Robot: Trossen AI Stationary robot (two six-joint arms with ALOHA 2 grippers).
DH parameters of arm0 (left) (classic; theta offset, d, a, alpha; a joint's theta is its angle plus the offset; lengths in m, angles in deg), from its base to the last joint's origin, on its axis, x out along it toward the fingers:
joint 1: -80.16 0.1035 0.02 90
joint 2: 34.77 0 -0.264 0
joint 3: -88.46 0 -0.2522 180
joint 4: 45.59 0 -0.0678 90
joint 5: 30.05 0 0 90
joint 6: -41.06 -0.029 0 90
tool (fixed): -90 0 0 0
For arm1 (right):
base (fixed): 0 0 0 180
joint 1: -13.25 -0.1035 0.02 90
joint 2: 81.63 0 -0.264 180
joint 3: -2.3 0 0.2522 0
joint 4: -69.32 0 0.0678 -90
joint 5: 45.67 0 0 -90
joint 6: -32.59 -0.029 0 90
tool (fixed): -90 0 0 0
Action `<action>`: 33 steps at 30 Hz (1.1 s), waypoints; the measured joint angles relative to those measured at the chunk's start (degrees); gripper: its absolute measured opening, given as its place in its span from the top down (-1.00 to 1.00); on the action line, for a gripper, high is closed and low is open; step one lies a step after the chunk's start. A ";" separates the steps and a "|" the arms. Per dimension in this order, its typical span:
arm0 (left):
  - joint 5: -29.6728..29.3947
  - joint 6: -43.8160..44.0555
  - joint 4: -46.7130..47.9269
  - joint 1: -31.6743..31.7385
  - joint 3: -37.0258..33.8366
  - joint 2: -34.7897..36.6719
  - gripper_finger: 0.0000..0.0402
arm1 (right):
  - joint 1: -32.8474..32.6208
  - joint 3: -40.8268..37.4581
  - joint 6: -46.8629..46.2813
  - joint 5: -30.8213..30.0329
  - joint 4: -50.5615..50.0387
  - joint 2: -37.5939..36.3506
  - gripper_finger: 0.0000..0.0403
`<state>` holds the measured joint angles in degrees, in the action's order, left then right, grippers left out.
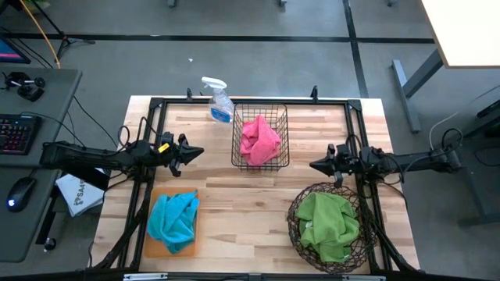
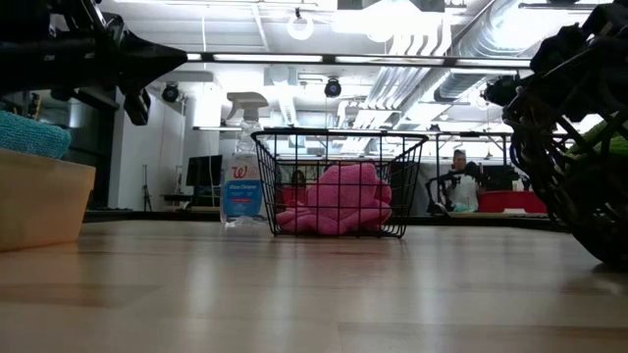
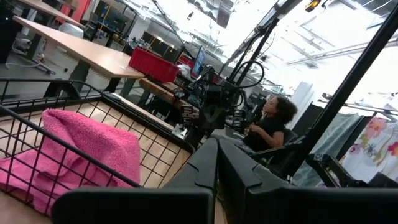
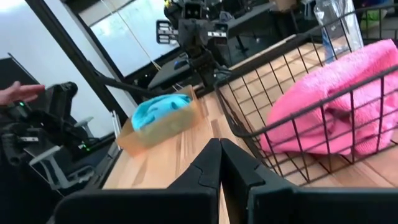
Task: Sort microfiber towel by color & place in baskets
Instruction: Return to Home Position
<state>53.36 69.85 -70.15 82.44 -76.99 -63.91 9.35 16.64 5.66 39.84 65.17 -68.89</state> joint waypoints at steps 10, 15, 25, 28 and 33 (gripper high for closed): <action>-0.02 0.07 9.68 -0.19 0.00 10.51 1.00 | 0.00 0.02 0.00 -0.01 -1.45 0.00 1.00; -0.02 0.02 18.63 0.05 0.00 17.77 1.00 | -0.02 0.02 -0.01 0.09 -4.19 -3.75 1.00; 1.21 -0.40 37.06 0.12 -0.04 28.79 1.00 | 0.13 0.02 -0.01 0.43 -6.06 -12.69 1.00; 2.05 -0.48 37.26 0.39 -0.05 28.98 1.00 | 0.13 0.00 -0.01 0.50 -6.96 -12.73 1.00; 2.04 -0.48 37.14 -0.23 -0.09 29.00 1.00 | 0.15 0.00 -0.01 0.51 -7.80 -12.34 1.00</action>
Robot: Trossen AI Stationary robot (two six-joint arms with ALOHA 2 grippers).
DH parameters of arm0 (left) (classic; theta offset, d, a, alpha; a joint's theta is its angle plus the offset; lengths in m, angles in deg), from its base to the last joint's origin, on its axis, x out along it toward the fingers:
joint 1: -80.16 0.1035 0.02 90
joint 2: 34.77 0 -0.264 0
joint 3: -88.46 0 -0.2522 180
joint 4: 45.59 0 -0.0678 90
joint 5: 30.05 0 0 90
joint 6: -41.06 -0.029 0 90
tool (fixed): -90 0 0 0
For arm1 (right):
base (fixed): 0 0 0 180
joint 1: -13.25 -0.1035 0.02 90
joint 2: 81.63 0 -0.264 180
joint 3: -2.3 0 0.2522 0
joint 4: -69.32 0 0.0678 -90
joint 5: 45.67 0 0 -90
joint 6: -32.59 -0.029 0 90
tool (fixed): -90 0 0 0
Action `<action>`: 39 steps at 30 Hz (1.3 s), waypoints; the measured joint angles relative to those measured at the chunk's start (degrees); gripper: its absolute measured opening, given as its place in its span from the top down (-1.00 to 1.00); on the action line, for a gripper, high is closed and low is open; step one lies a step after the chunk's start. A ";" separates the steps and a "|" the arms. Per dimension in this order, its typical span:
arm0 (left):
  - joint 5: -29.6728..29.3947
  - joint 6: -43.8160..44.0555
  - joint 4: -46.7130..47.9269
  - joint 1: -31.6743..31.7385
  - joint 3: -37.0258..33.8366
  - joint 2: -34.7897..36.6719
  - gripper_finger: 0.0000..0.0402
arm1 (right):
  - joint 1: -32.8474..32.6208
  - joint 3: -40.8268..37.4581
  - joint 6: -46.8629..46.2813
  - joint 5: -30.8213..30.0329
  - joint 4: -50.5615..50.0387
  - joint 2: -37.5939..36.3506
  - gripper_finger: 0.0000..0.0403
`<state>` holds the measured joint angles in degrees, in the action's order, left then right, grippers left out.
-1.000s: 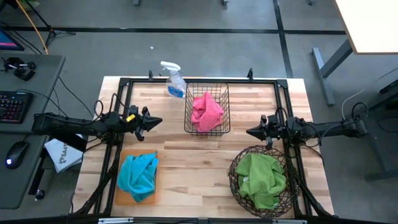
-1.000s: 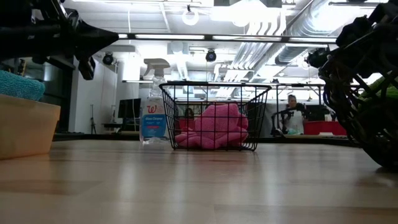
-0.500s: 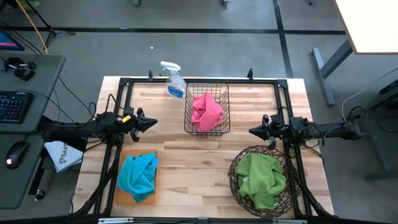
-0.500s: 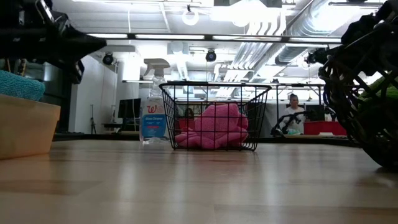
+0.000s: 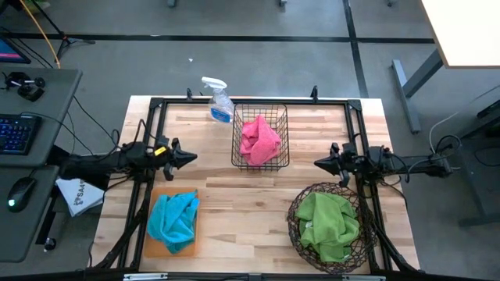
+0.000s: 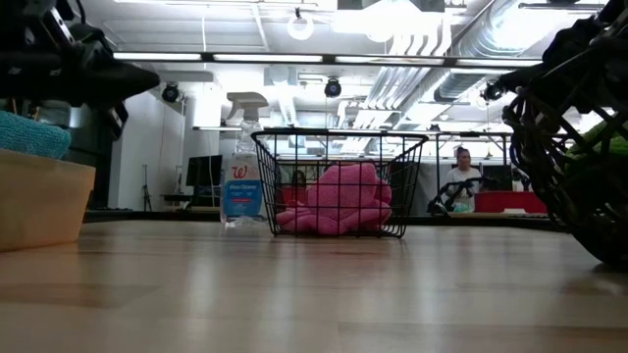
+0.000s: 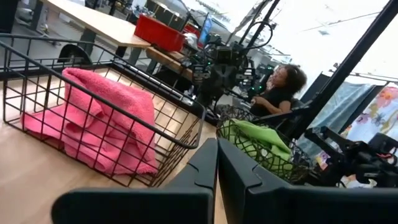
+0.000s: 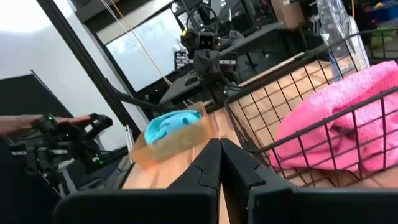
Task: Sort microfiber towel by color & place in baskets
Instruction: Return to Home Position
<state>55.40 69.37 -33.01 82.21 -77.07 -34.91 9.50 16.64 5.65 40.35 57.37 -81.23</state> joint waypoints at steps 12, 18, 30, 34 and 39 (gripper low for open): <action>-0.12 0.00 -0.02 -5.53 0.00 -0.02 1.00 | 0.00 -0.02 -0.01 0.06 -0.29 0.04 1.00; -0.12 0.02 -0.03 -6.74 0.00 -0.02 1.00 | -0.02 -0.02 -0.02 0.08 -0.29 0.04 1.00; 0.45 -14.61 0.01 -6.76 0.00 -0.02 1.00 | 0.00 -0.04 0.00 0.10 -0.27 0.04 1.00; 0.47 -20.81 0.03 -6.76 0.00 -0.04 1.00 | 0.00 -0.04 -0.02 0.08 -0.27 0.04 1.00; 0.47 -20.96 0.03 -6.59 0.00 -0.07 1.00 | -0.01 -0.07 -0.01 0.10 -0.24 0.04 1.00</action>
